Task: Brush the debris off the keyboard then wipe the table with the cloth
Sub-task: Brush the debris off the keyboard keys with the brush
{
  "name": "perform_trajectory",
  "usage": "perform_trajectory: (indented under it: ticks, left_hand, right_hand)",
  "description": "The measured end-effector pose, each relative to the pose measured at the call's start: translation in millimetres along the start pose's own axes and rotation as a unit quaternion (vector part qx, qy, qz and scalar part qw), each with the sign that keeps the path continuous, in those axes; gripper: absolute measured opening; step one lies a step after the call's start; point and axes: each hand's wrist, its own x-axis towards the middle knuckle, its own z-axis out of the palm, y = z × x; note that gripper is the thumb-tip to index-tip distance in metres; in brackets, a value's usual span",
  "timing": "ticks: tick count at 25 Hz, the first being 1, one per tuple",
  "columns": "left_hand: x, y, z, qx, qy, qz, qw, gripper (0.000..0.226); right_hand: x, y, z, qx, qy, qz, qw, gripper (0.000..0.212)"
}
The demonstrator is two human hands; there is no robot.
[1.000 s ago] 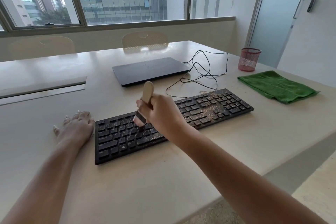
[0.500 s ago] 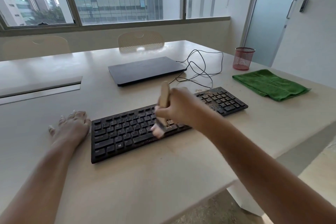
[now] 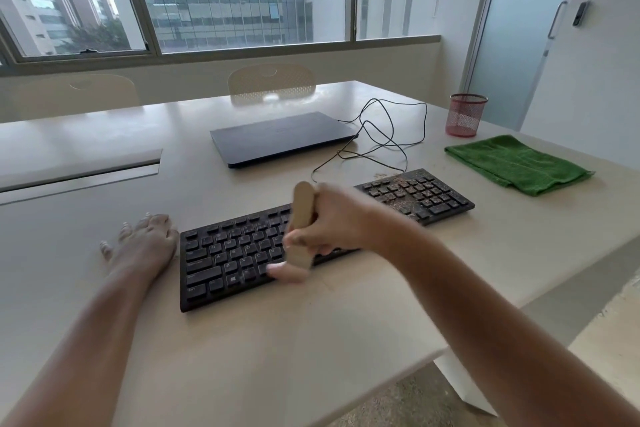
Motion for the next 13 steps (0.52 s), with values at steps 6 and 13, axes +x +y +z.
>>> perform_trajectory:
  ticks: [6, 13]
  left_hand:
    - [-0.8, -2.4, -0.7, 0.003, -0.004, 0.001, 1.000, 0.045]
    - [0.7, -0.7, 0.3, -0.004, -0.001, -0.001, 1.000, 0.045]
  right_hand:
    - [-11.2, -15.9, 12.3, 0.117, 0.009, -0.035, 0.992, 0.011]
    - [-12.3, -11.7, -7.9, -0.013, 0.130, -0.016, 0.991, 0.017]
